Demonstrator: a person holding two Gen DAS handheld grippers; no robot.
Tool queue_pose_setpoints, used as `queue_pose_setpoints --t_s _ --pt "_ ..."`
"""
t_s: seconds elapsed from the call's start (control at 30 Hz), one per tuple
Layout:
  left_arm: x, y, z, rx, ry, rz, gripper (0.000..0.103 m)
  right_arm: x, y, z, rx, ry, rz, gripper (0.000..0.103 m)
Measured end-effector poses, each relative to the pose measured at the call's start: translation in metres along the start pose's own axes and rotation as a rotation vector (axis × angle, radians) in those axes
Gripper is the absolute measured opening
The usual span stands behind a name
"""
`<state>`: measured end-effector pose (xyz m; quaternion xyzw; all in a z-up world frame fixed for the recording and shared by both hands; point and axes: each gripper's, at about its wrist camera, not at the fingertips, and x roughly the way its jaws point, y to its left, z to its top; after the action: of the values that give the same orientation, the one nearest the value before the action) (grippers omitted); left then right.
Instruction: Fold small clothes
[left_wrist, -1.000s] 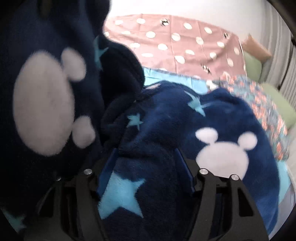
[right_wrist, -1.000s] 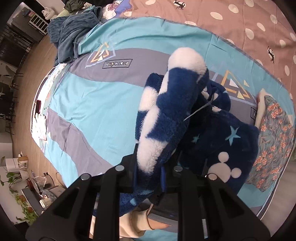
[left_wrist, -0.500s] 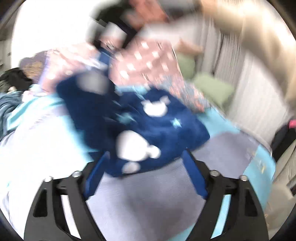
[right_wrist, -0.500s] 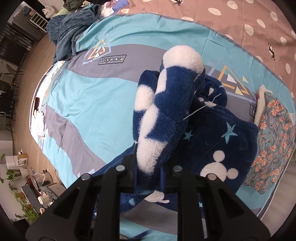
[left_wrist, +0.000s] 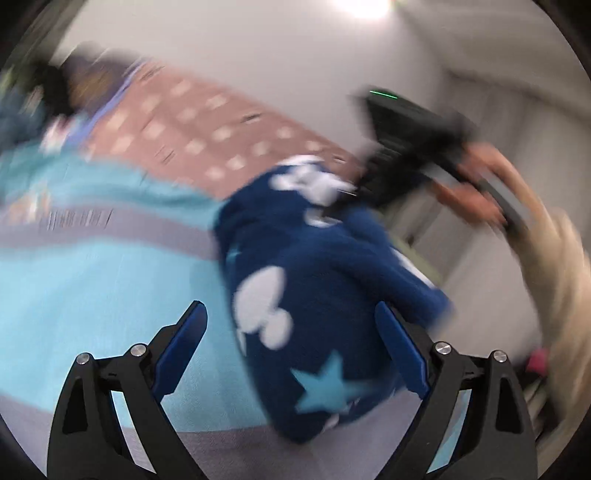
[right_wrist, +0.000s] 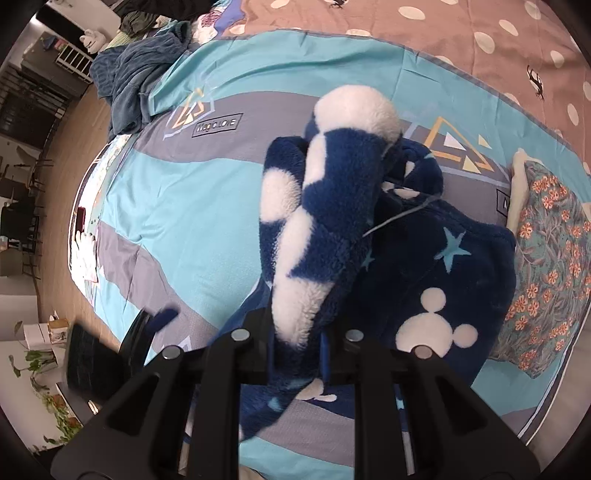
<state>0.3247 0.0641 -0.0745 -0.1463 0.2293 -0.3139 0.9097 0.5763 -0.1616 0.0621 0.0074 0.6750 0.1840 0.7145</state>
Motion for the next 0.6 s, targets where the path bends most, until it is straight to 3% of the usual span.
queue_pose_setpoints --t_s 0.1,0.17,0.27,0.37,0.4,0.43,0.47,0.5,0.53,0.57,0.6 --pt "-0.001 -0.036 -0.010 0.178 0.034 -0.015 0.097 0.004 -0.006 0.001 0.017 0.006 0.008 0.017" --pt "0.011 -0.057 -0.009 0.268 0.049 0.030 0.099 0.007 -0.007 0.001 0.023 0.011 0.027 0.017" --pt "0.035 -0.075 -0.007 0.361 0.022 0.213 0.099 0.008 -0.003 0.002 0.016 0.007 0.023 0.018" --pt "0.059 -0.084 0.004 0.381 -0.024 0.397 0.099 0.007 0.002 0.002 0.002 0.007 0.022 0.018" --pt "0.065 -0.086 0.007 0.368 -0.026 0.387 0.098 0.007 0.003 0.002 0.001 0.007 0.022 0.018" --pt "0.067 -0.089 0.008 0.362 -0.030 0.339 0.088 0.007 0.004 0.002 -0.001 0.009 0.024 0.018" --pt "0.070 -0.095 0.007 0.374 -0.042 0.346 0.082 0.007 0.004 0.002 -0.001 0.010 0.027 0.019" --pt "0.074 -0.101 0.005 0.401 -0.051 0.390 0.064 0.007 0.004 0.001 0.000 0.012 0.029 0.024" --pt "0.074 -0.103 0.003 0.417 -0.054 0.402 0.051 0.007 0.004 0.000 -0.002 0.017 0.020 0.036" --pt "0.074 -0.106 0.000 0.423 -0.048 0.404 0.050 0.008 0.002 0.000 0.002 0.024 0.022 0.049" --pt "0.072 -0.107 -0.002 0.417 -0.053 0.401 0.046 0.008 0.000 0.000 0.009 0.034 0.036 0.074"
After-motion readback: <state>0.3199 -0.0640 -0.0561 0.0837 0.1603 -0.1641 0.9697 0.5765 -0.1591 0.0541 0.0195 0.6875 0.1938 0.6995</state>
